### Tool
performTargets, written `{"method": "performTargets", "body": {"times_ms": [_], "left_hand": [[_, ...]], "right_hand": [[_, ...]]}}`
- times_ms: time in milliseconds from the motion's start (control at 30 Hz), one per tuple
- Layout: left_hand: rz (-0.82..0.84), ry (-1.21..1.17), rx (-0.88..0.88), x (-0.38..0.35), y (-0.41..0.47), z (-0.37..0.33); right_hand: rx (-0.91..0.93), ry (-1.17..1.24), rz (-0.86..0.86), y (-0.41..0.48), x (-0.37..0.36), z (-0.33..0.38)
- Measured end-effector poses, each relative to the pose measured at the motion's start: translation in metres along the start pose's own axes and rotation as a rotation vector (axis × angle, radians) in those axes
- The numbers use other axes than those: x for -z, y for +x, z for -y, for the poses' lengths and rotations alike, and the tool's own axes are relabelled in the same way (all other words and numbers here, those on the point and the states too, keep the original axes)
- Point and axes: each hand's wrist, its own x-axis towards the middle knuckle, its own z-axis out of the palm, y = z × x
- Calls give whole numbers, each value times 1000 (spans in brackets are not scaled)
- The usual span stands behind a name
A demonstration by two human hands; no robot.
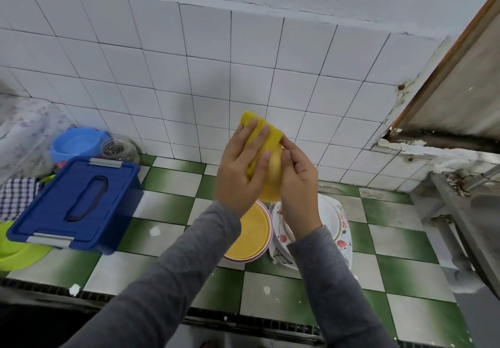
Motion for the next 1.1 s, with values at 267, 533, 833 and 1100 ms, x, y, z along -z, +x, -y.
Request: {"method": "performTargets", "body": {"times_ms": [267,533,833,1100], "left_hand": [[9,-255,314,20,17,4],[-47,-566,626,28,29,6],[-324,-335,268,1,14,-7],[-26,112,-289,-1,18,15]], "right_hand": [[49,-25,98,7,9,15],[-73,366,54,22,21,29],[-295,894,-160,23,-1,23],[-194,782,-159,13,-27,38]]}}
